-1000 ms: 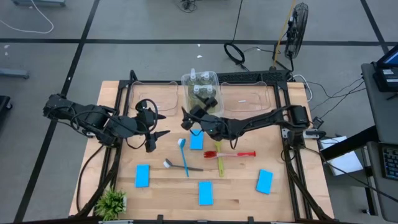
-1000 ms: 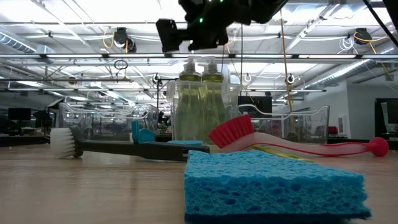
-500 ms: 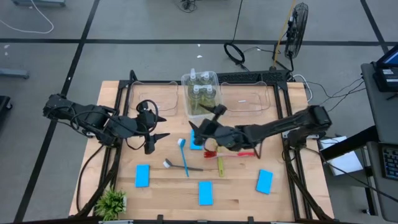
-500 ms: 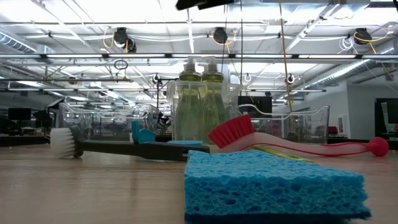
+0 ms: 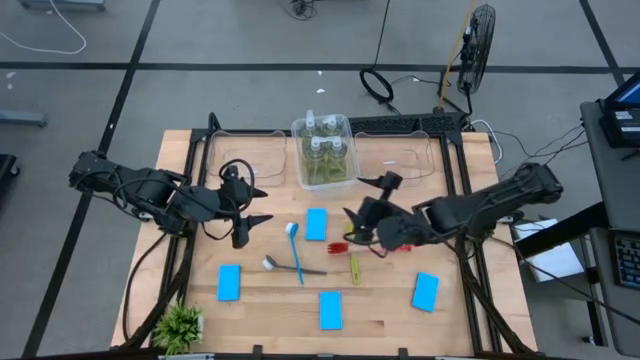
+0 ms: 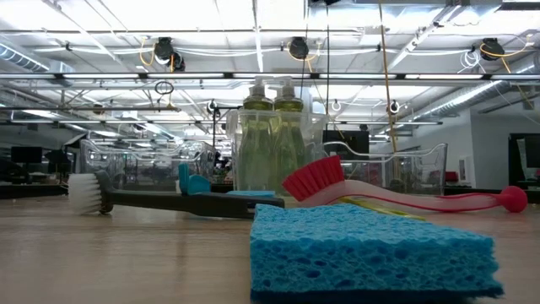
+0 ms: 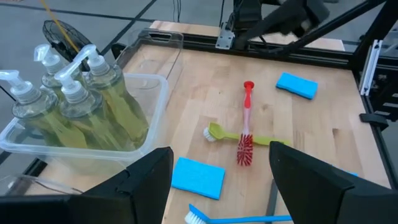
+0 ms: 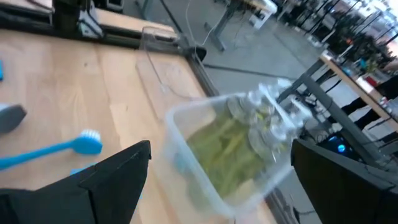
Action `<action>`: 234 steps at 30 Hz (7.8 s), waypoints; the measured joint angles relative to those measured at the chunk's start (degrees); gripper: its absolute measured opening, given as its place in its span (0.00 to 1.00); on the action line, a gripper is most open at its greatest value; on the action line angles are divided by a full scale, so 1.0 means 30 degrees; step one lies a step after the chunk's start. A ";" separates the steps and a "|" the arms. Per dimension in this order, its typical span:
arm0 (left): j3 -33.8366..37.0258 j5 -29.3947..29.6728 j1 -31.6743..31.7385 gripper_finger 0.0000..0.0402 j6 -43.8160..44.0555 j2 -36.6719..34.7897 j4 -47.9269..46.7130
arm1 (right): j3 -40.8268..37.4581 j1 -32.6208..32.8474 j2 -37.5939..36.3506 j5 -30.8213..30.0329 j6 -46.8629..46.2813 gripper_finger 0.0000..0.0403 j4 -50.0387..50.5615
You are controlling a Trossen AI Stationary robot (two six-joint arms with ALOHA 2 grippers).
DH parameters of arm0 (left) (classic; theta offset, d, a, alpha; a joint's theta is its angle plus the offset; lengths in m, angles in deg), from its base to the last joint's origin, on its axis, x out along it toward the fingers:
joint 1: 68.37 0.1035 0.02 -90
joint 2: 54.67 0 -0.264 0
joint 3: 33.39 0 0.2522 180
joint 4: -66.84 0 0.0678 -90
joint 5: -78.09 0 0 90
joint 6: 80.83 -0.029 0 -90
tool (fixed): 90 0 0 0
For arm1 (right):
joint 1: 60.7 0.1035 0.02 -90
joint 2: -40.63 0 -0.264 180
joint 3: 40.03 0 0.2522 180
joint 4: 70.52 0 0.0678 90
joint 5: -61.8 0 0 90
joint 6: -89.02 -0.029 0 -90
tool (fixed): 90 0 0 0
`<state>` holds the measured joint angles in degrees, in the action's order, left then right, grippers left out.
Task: Pick & Place Kitchen Sink Supplies
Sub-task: Put the red dish brush into the left transparent bin
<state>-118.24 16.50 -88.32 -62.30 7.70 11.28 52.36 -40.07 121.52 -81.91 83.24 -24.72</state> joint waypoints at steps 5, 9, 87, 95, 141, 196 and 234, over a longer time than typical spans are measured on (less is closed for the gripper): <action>0.0000 0.0000 0.0000 0.67 0.0074 0.0000 0.0007 | 0.0000 0.0927 -0.1518 0.0591 -0.2880 0.94 0.3727; 0.0000 0.0000 0.0000 0.67 0.1191 0.0000 0.0014 | 0.0000 0.1490 -0.2693 0.2268 -0.4977 0.93 0.6514; 0.0000 0.0670 0.0000 0.67 0.5421 0.0095 0.0925 | -1.4535 -0.1015 -0.0907 1.6101 -0.5874 0.51 -0.0815; 0.0000 0.0670 0.0000 0.67 0.5421 0.0095 0.0925 | -1.4561 -0.1004 -0.0977 1.6156 -0.7155 0.17 -0.0623; -0.0007 0.0028 0.0008 0.67 0.1776 0.2556 0.8765 | -1.4586 -0.1580 -0.9243 1.4902 -1.1593 0.13 -1.7447; 0.0000 -0.4619 0.5391 0.67 0.1996 0.8262 2.1677 | -1.4586 -0.1904 -0.4790 1.3843 -1.0701 0.13 -2.5318; 0.0000 -0.6688 0.6018 0.10 0.2350 0.9216 2.3285 | -1.4579 -0.1904 -0.4804 1.3413 -1.1058 0.13 -2.5063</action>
<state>-118.24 -3.57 -70.26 -55.25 35.34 81.14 8.62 -45.79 107.11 -41.67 50.06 -99.91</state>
